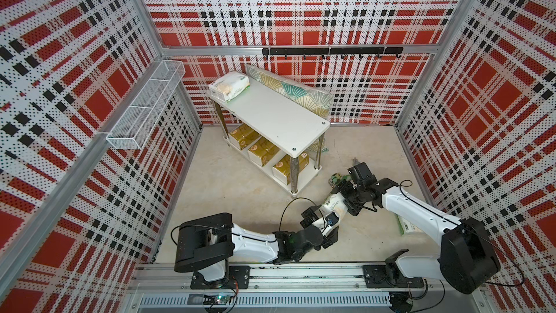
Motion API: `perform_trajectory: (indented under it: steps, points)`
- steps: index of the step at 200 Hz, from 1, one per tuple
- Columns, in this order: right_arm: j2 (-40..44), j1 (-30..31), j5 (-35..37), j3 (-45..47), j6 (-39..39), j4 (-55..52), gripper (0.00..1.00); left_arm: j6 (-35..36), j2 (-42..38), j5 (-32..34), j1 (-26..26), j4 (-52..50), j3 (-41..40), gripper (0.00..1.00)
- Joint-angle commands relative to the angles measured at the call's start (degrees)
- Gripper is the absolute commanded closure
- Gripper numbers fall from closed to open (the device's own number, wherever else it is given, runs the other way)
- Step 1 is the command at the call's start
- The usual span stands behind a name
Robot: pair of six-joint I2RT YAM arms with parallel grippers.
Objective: Place the tissue boxes on the shelf by color
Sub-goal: Pick up the box of tissues from the center of the board.
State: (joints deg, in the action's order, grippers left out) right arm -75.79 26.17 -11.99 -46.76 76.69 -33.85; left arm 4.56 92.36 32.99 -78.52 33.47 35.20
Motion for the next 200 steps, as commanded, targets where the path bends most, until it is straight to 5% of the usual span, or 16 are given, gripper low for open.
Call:
perform_trajectory:
  steps: [1, 176, 200]
  points:
    - [1.25, 0.95, -1.14, -0.47, 0.73, 1.26, 0.15, 0.48, 1.58, -0.27, 0.12, 1.86, 0.98, 0.01]
    - [2.60, 5.82, -3.35, 1.54, 2.30, 3.64, 0.17, 1.73, 4.65, 2.03, 2.47, 2.55, 2.84, 0.00]
    - [1.80, 5.91, -3.41, 0.66, 1.27, 3.06, 0.14, 1.81, 4.48, 0.49, 2.75, 2.56, 2.77, 0.09]
